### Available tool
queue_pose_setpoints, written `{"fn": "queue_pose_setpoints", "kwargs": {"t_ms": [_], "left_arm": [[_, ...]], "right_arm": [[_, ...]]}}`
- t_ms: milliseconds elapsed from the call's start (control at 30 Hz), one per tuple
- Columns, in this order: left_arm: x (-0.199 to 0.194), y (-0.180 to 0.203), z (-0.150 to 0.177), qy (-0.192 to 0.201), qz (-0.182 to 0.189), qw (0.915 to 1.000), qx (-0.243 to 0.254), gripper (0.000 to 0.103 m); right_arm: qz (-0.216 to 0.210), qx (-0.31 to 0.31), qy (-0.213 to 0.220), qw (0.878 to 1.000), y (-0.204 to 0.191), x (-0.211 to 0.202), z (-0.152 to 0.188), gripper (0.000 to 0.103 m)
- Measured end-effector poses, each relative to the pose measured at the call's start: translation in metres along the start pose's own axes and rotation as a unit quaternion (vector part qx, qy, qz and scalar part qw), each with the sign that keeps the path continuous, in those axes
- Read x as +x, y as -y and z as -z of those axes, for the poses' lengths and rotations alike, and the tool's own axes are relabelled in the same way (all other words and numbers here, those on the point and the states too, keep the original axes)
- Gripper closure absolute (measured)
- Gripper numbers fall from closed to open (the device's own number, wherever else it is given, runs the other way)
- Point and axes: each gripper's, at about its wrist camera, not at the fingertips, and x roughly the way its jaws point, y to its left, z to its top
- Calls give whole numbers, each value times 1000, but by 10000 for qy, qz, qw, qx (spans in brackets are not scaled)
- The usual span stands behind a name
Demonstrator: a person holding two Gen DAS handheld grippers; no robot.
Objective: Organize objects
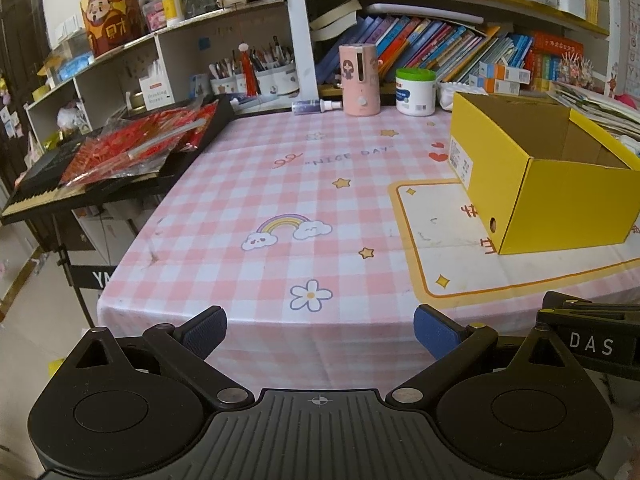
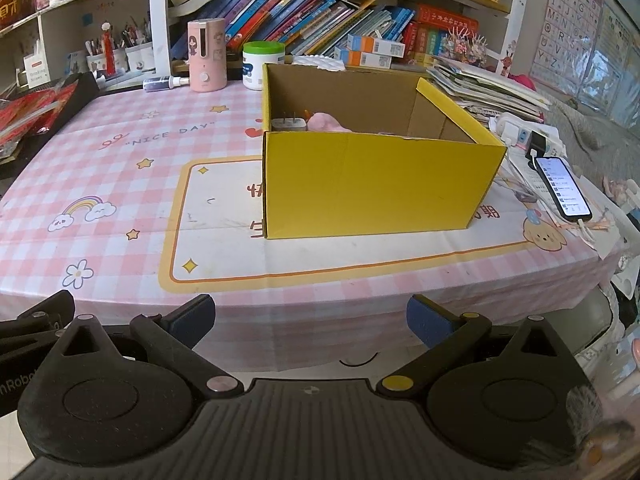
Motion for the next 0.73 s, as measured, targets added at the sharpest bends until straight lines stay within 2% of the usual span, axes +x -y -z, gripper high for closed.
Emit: {"fn": "queue_pose_setpoints", "kwargs": {"t_ms": [733], "left_arm": [[3,-2,-2,-72,68,9999,-71,2]], "right_arm": [[-49,2,-6,10000,-1,3,-3,1]]}}
